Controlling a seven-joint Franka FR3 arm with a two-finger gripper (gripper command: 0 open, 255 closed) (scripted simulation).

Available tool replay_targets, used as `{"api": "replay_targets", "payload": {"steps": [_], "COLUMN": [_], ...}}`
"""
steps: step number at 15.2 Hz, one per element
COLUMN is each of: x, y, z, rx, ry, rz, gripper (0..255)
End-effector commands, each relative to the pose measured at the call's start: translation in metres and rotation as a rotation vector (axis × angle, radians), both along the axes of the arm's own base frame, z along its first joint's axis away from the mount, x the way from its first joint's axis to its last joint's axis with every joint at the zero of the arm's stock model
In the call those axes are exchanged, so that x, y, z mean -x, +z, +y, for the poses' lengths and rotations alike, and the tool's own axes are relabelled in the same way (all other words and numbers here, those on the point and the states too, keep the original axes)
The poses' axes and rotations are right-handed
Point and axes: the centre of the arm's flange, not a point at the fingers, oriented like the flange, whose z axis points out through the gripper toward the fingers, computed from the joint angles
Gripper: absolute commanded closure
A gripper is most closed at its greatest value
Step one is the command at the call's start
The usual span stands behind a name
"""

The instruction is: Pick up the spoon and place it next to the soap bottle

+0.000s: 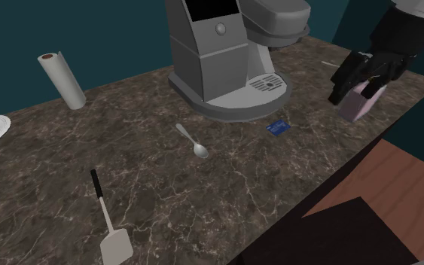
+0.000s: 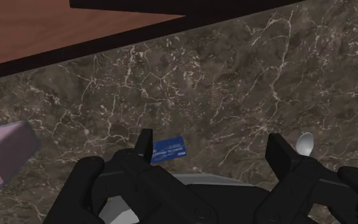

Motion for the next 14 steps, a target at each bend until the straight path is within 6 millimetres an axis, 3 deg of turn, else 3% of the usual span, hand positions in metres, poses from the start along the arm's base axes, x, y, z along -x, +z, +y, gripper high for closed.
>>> {"api": "replay_targets", "payload": {"steps": [1,14], "x": [0.0,-0.082], "y": [0.0,-0.089], "z": [0.0,0.114], "rx": [0.0,-0.017], "ry": [0.0,0.016], "rz": [0.0,-0.053], "gripper": [0,0]}}
